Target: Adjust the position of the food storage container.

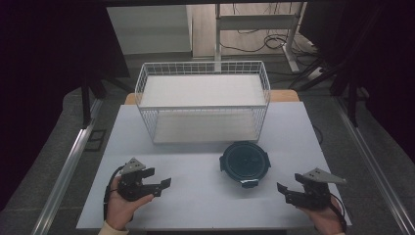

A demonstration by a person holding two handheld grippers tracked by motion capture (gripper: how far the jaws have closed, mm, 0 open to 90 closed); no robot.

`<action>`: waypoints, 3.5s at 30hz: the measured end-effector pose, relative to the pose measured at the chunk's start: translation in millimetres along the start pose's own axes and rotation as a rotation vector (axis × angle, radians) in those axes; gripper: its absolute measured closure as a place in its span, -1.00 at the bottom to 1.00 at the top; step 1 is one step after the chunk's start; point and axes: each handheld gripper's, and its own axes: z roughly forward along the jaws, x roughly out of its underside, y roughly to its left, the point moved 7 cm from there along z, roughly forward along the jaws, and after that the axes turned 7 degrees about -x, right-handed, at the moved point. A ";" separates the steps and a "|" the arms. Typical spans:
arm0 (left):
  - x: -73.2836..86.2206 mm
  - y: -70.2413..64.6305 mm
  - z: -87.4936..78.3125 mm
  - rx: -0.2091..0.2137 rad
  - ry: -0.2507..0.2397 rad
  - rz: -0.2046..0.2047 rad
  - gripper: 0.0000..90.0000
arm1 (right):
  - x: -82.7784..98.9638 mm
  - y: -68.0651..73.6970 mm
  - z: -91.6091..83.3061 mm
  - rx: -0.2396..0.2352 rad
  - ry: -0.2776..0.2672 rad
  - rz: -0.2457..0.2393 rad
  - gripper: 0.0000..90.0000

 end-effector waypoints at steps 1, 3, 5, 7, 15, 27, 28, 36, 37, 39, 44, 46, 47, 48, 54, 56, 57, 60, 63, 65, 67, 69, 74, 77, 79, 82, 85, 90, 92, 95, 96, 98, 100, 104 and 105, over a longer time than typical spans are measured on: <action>-0.7 -0.2 -0.6 -0.001 -0.004 -0.003 -0.51 | -3.7 2.5 -1.4 -0.003 -0.001 -0.005 -0.50; -0.7 0.0 -0.8 -0.004 -0.003 -0.001 -0.52 | -7.9 5.2 -2.1 -0.014 0.012 -0.018 -0.47; -0.7 0.1 -0.9 -0.005 -0.003 0.000 -0.52 | -9.7 5.5 -2.6 -0.015 0.019 -0.021 -0.43; -0.7 -0.3 -1.3 0.000 -0.003 0.000 -0.52 | -17.7 4.9 -4.5 -0.015 0.018 -0.012 -0.40; 1.1 0.6 -1.1 0.021 0.009 0.011 -0.53 | -45.4 5.1 -1.6 0.011 0.067 -0.003 -0.24; 0.7 -1.0 0.7 0.018 0.016 0.016 -0.52 | -72.3 6.2 11.2 -0.004 0.107 0.007 0.21; 0.7 -1.0 0.7 0.018 0.016 0.016 -0.52 | -73.8 5.3 13.1 -0.001 0.107 0.006 0.26; 1.5 0.7 2.1 0.012 0.021 0.026 -0.52 | -74.5 -2.8 36.7 0.028 0.157 -0.016 0.75; 1.7 0.5 2.9 0.013 0.022 0.029 -0.52 | -76.5 -7.7 44.0 0.053 0.174 -0.031 0.89; 2.1 -0.4 3.9 0.012 0.026 0.037 -0.53 | -77.9 -10.1 46.9 0.070 0.184 -0.037 0.94; 0.0 -2.4 1.3 0.009 0.009 0.039 -0.52 | -76.8 -12.9 56.7 0.077 0.218 -0.050 0.99; 0.2 -1.4 1.5 0.007 0.012 0.033 -0.51 | -70.6 -14.2 61.1 0.068 0.235 -0.042 0.99; 0.7 -1.1 1.8 0.006 0.015 0.033 -0.51 | -68.3 -14.8 62.6 0.064 0.241 -0.035 0.99; 1.0 -0.9 2.1 0.006 0.017 0.032 -0.51 | -65.9 -15.3 64.4 0.056 0.248 -0.030 0.99; 1.0 0.4 1.8 0.003 0.020 0.026 -0.51 | -59.7 -13.5 70.2 0.034 0.273 -0.030 0.99; 1.2 1.3 2.1 0.002 0.022 0.021 -0.51 | -60.7 -12.1 69.8 0.040 0.272 -0.029 0.99; 1.3 1.4 2.2 0.001 0.022 0.018 -0.51 | -60.9 -11.6 69.4 0.040 0.273 -0.030 0.99; 1.3 1.4 3.0 0.002 0.022 0.017 -0.51 | -60.8 -10.9 69.2 0.051 0.279 -0.049 0.99; 0.9 -0.3 3.5 0.002 0.023 0.019 -0.51 | -60.5 -8.3 68.8 0.076 0.291 -0.065 1.00; 0.4 -1.0 3.2 0.004 0.020 0.023 -0.51 | -60.1 -7.5 68.4 0.072 0.292 -0.061 1.00; 0.3 -0.7 3.0 0.004 0.020 0.023 -0.51 | -60.0 -6.7 68.6 0.066 0.289 -0.054 1.00; 0.7 0.6 3.2 0.000 0.024 0.021 -0.51 | -59.9 -5.6 68.5 0.064 0.294 -0.056 1.00; 1.1 2.7 3.9 -0.012 0.023 0.021 -0.51 | -59.6 -1.3 68.5 0.044 0.302 -0.058 1.00; -1.6 1.2 0.9 -0.009 -0.003 0.019 -0.50 | -59.1 5.6 68.9 0.023 0.302 -0.059 1.00; -2.8 0.6 0.0 -0.009 -0.013 0.018 -0.50 | -59.0 10.3 68.8 0.006 0.303 -0.060 1.00; -2.9 0.4 0.3 -0.007 -0.013 0.019 -0.50 | -59.6 14.7 69.4 -0.005 0.301 -0.067 1.00; -2.4 1.1 1.1 -0.009 -0.010 0.017 -0.50 | -59.7 19.7 72.2 -0.015 0.306 -0.077 1.00; -2.4 1.7 0.6 -0.010 -0.008 0.017 -0.50 | -59.0 22.6 74.2 -0.027 0.305 -0.071 1.00; -2.5 1.8 0.6 -0.010 -0.008 0.017 -0.50 | -59.7 24.9 75.9 -0.028 0.300 -0.075 1.00; -2.6 2.2 0.9 -0.009 -0.008 0.016 -0.50 | -60.0 26.5 77.7 -0.032 0.299 -0.083 1.00; -2.6 2.3 1.0 -0.010 -0.008 0.016 -0.50 | -60.4 27.4 78.4 -0.033 0.299 -0.085 1.00; -2.7 2.3 1.0 -0.009 -0.008 0.015 -0.50 | -60.4 28.9 79.4 -0.033 0.295 -0.084 1.00; -2.9 2.1 0.8 -0.009 -0.009 0.015 -0.50 | -60.4 31.7 80.2 -0.040 0.294 -0.085 1.00; -2.9 1.8 1.0 -0.009 -0.008 0.016 -0.50 | -60.5 40.7 83.5 -0.073 0.291 -0.090 1.00; -2.8 1.9 1.4 -0.009 -0.008 0.016 -0.50 | -60.7 42.2 84.5 -0.076 0.290 -0.092 1.00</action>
